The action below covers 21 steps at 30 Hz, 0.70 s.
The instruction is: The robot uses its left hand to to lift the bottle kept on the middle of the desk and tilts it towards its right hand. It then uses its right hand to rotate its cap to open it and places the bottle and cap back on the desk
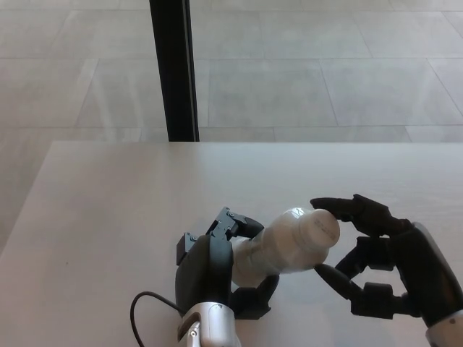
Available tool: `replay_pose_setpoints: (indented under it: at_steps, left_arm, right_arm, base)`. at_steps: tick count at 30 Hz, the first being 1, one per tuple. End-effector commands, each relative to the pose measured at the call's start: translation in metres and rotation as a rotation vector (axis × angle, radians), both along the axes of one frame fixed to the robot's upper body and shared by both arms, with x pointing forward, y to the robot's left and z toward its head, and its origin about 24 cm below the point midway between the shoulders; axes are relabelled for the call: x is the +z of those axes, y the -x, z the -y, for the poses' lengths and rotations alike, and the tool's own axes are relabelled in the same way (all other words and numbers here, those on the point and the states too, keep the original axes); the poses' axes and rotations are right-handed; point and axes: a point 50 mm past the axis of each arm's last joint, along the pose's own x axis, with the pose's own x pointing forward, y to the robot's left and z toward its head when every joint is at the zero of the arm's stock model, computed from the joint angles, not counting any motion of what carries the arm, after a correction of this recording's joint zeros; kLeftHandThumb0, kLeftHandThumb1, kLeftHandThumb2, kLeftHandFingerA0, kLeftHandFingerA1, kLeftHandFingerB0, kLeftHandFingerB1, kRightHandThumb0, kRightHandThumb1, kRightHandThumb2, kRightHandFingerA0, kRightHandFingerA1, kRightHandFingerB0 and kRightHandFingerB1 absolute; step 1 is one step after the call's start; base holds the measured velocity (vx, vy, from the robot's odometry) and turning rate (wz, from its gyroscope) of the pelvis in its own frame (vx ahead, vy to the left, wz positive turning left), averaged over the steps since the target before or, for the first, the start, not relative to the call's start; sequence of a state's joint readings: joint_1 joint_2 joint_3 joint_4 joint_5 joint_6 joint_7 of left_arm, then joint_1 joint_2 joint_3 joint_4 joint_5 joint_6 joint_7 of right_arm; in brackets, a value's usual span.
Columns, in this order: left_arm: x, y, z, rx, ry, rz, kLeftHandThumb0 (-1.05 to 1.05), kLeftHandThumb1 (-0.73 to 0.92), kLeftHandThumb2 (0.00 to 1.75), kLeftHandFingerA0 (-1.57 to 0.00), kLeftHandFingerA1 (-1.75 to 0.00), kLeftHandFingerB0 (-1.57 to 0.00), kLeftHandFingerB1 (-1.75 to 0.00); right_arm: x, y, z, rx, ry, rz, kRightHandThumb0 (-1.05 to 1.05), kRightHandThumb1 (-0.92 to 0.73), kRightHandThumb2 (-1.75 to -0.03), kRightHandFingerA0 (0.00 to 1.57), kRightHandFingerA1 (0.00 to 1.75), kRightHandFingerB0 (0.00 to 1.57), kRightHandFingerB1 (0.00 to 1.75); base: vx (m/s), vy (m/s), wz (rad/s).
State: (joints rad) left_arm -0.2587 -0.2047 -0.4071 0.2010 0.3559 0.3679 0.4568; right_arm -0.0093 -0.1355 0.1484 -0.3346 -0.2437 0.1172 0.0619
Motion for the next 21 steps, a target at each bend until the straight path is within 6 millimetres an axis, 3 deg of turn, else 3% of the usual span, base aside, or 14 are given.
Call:
replay_pose_setpoints:
  at_steps: [1, 5, 7, 8, 9, 13, 14, 16, 17, 18, 19, 20, 21]
  left_arm:
    - [-0.0165, 0.0107, 0.004, 0.015, 0.006, -0.094, -0.16, 0.72, 0.94, -0.85, -1.75, -0.69, -1.36]
    - [-0.0181, 0.0107, 0.0046, 0.025, 0.0, -0.103, -0.14, 0.71, 0.96, -0.85, -1.75, -0.69, -1.38]
    - [-0.0193, 0.0105, 0.0042, 0.018, -0.005, -0.101, -0.14, 0.68, 1.01, -0.85, -1.75, -0.71, -1.47]
    - [-0.0195, 0.0106, 0.0043, 0.021, -0.009, -0.1, -0.14, 0.7, 0.96, -0.86, -1.75, -0.69, -1.22]
    - [-0.0202, 0.0109, 0.0044, 0.019, -0.008, -0.095, -0.14, 0.66, 1.03, -0.86, -1.75, -0.7, -1.42]
    - [-0.0196, 0.011, 0.0043, 0.024, -0.002, -0.095, -0.13, 0.66, 1.05, -0.86, -1.75, -0.72, -1.41]
    - [-0.0198, 0.011, 0.0041, 0.027, -0.006, -0.097, -0.13, 0.7, 1.02, -0.87, -1.75, -0.72, -1.33]
    - [-0.0196, 0.0102, 0.0034, 0.027, -0.008, -0.097, -0.13, 0.68, 1.03, -0.85, -1.75, -0.7, -1.26]
    - [-0.0201, 0.0101, 0.0031, 0.028, -0.01, -0.097, -0.13, 0.67, 1.06, -0.86, -1.75, -0.7, -1.39]
    - [-0.0211, 0.0103, 0.0025, 0.03, -0.01, -0.097, -0.12, 0.65, 1.08, -0.86, -1.75, -0.73, -1.38]
    - [-0.0208, 0.0104, 0.0026, 0.027, -0.023, -0.089, -0.06, 0.64, 1.0, -0.98, -1.75, -0.72, -1.22]
    - [-0.0208, 0.0104, 0.0026, 0.026, -0.024, -0.088, -0.06, 0.64, 1.0, -0.98, -1.75, -0.72, -1.22]
    - [-0.0213, 0.0105, 0.0023, 0.026, -0.021, -0.092, -0.13, 0.69, 0.99, -0.86, -1.75, -0.71, -1.23]
  right_arm:
    - [0.0039, -0.0013, -0.0009, 0.009, -0.031, 0.036, -0.43, -0.59, -0.58, 1.04, 1.06, 0.55, 0.38]
    - [0.0066, -0.002, -0.0021, 0.014, -0.035, 0.048, -0.44, -0.59, -0.59, 1.04, 1.07, 0.55, 0.38]
    - [0.0086, -0.0022, -0.0028, 0.017, -0.037, 0.056, -0.43, -0.59, -0.59, 1.04, 1.07, 0.55, 0.38]
    - [0.0093, -0.0023, -0.0031, 0.017, -0.037, 0.057, -0.44, -0.6, -0.59, 1.04, 1.07, 0.55, 0.38]
    - [0.0106, -0.0023, -0.0032, 0.019, -0.03, 0.07, -0.43, -0.6, -0.59, 1.04, 1.06, 0.55, 0.38]
    - [0.0106, -0.0025, -0.0031, 0.027, -0.032, 0.081, -0.4, -0.58, -0.6, 1.05, 1.11, 0.55, 0.39]
    - [0.0101, -0.0022, -0.0033, 0.031, -0.045, 0.084, -0.31, -0.64, -0.6, 1.07, 1.21, 0.63, 0.42]
    - [0.0099, -0.0025, -0.003, 0.035, -0.05, 0.085, -0.3, -0.66, -0.6, 1.08, 1.25, 0.7, 0.44]
    - [0.0093, -0.0022, -0.0028, 0.036, -0.044, 0.082, -0.29, -0.69, -0.62, 1.07, 1.29, 0.77, 0.48]
    - [0.0081, -0.0014, -0.0023, 0.033, -0.024, 0.071, -0.3, -0.69, -0.62, 1.04, 1.31, 0.82, 0.49]
    - [0.0082, -0.0012, -0.002, 0.036, -0.02, 0.077, -0.3, -0.68, -0.61, 1.02, 1.32, 0.85, 0.51]
    - [0.0081, -0.0012, -0.0019, 0.036, -0.019, 0.077, -0.3, -0.68, -0.61, 1.02, 1.32, 0.85, 0.51]
    - [0.0071, -0.0011, -0.0011, 0.041, -0.01, 0.07, -0.27, -0.64, -0.66, 1.02, 1.38, 0.91, 0.56]
  base:
    - [0.0, 0.0, 0.0]
    - [0.0, 0.0, 0.0]
    - [0.0, 0.0, 0.0]
    - [0.0, 0.0, 0.0]
    - [0.0, 0.0, 0.0]
    - [0.0, 0.0, 0.0]
    - [0.0, 0.0, 0.0]
    - [0.0, 0.0, 0.0]
    - [0.0, 0.0, 0.0]
    - [0.0, 0.0, 0.0]
    - [0.0, 0.0, 0.0]
    - [0.0, 0.0, 0.0]
    - [0.0, 0.0, 0.0]
